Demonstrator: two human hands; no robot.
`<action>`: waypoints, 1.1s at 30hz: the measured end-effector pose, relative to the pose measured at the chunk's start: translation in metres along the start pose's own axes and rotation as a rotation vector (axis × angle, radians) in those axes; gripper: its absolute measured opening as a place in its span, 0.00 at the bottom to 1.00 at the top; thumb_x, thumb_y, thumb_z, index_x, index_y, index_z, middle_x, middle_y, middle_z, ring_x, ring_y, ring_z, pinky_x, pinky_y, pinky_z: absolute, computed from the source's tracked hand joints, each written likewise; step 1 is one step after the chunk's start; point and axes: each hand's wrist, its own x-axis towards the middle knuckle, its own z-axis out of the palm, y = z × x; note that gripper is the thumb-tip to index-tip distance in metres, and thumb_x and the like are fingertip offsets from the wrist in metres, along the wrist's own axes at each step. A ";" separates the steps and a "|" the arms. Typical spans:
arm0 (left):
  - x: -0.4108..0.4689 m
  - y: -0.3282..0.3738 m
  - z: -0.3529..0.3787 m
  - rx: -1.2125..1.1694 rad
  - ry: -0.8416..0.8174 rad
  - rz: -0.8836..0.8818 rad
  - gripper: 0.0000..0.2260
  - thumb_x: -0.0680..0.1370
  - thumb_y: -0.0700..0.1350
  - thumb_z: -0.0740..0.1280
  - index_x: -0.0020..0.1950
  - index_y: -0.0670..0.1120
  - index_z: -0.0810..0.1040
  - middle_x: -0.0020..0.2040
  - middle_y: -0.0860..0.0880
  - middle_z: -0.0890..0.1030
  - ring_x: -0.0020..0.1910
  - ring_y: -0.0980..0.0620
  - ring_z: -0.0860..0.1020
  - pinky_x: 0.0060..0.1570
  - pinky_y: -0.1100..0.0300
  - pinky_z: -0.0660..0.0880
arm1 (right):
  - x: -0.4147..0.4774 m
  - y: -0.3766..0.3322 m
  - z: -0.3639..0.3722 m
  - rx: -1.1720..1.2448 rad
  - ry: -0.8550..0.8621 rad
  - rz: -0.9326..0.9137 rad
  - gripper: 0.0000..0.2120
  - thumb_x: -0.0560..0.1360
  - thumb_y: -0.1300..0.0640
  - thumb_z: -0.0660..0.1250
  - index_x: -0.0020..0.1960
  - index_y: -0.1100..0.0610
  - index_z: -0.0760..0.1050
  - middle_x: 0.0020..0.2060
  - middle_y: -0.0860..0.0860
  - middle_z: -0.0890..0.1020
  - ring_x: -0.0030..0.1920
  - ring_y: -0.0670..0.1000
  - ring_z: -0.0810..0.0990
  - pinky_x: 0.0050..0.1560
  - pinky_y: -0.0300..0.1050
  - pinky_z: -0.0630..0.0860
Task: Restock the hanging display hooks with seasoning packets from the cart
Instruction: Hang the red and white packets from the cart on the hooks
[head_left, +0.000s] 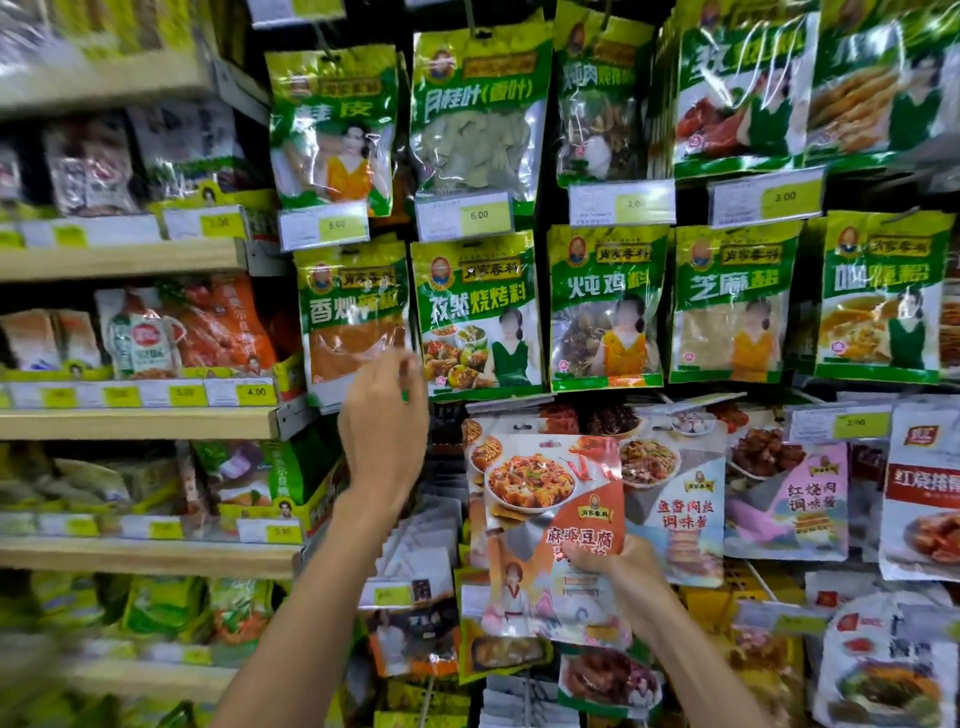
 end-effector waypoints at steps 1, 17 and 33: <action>0.023 0.011 0.001 -0.007 0.039 0.078 0.09 0.81 0.41 0.60 0.53 0.40 0.78 0.45 0.43 0.81 0.43 0.47 0.77 0.40 0.66 0.64 | 0.002 -0.001 0.003 -0.003 -0.006 -0.006 0.13 0.66 0.62 0.77 0.48 0.64 0.79 0.43 0.57 0.86 0.45 0.57 0.85 0.46 0.51 0.81; 0.153 0.030 0.068 0.392 -0.128 0.504 0.20 0.83 0.47 0.55 0.72 0.39 0.63 0.70 0.38 0.67 0.69 0.41 0.66 0.69 0.48 0.60 | 0.031 -0.023 0.020 -0.065 -0.061 0.040 0.11 0.68 0.62 0.76 0.48 0.61 0.79 0.43 0.53 0.86 0.42 0.48 0.85 0.38 0.37 0.77; 0.158 0.019 0.070 0.336 -0.110 0.565 0.21 0.82 0.47 0.56 0.72 0.39 0.63 0.68 0.39 0.69 0.68 0.43 0.67 0.70 0.52 0.61 | 0.063 -0.021 0.044 -0.063 0.097 0.152 0.15 0.73 0.63 0.72 0.56 0.64 0.72 0.56 0.57 0.79 0.60 0.57 0.76 0.59 0.49 0.71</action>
